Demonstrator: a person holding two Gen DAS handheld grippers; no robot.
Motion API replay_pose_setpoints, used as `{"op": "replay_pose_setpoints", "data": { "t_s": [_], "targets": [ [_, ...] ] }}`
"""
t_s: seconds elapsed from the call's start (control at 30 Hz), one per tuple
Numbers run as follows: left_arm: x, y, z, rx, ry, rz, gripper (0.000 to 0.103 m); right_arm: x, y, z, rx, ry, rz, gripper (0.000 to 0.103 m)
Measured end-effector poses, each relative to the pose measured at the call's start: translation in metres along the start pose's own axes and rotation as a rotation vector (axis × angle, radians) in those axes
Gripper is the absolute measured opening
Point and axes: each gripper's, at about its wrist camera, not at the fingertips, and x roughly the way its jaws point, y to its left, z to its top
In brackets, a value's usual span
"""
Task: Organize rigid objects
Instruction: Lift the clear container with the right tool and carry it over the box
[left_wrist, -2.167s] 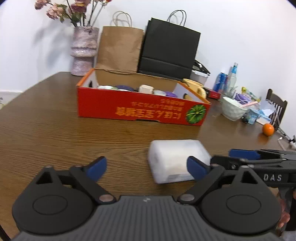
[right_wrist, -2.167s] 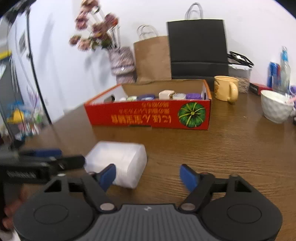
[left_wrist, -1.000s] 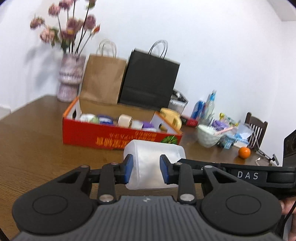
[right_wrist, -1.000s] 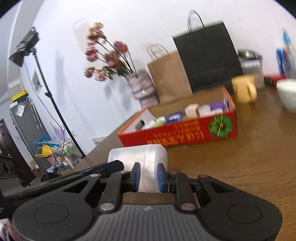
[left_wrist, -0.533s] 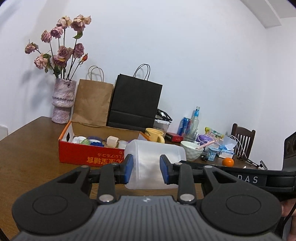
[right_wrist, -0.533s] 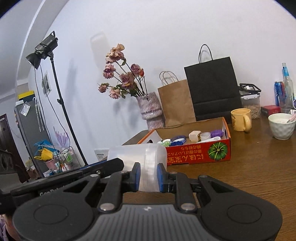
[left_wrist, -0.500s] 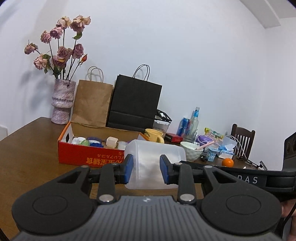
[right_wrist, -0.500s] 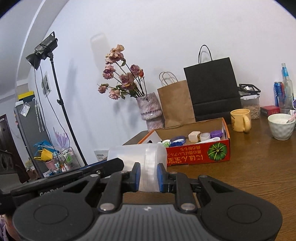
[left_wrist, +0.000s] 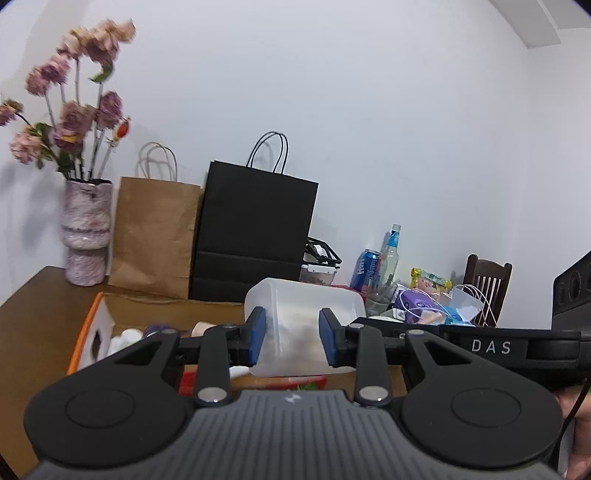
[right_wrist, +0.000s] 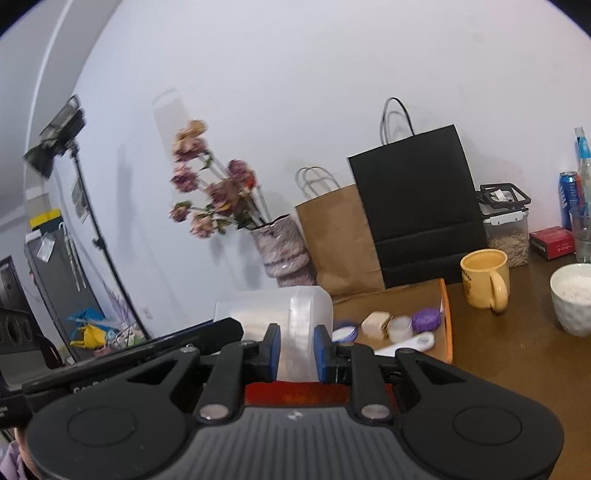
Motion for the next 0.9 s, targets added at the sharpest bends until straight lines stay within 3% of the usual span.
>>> {"op": "replay_pose_setpoints", "data": {
  "t_s": [0.13, 0.33, 0.6, 0.83, 0.9],
  "targets": [
    [0.048, 0.016, 0.013, -0.039, 0.046, -0.022, 0.032, 0.036, -0.03, 0.024, 0.037, 0.063, -0.028, 0.019],
    [0.117, 0.04, 0.008, -0.111, 0.186, -0.037, 0.032, 0.088, -0.073, 0.043, 0.078, 0.189, -0.093, 0.019],
    [0.174, 0.065, -0.025, -0.204, 0.355, -0.007, 0.032, 0.147, -0.116, 0.022, 0.147, 0.354, -0.16, 0.019],
    [0.195, 0.073, -0.051, -0.235, 0.424, 0.018, 0.032, 0.168, -0.123, 0.002, 0.119, 0.416, -0.214, 0.019],
    [0.198, 0.069, -0.055, -0.215, 0.434, 0.025, 0.036, 0.169, -0.119, -0.001, 0.08, 0.416, -0.229, 0.02]
  ]
}}
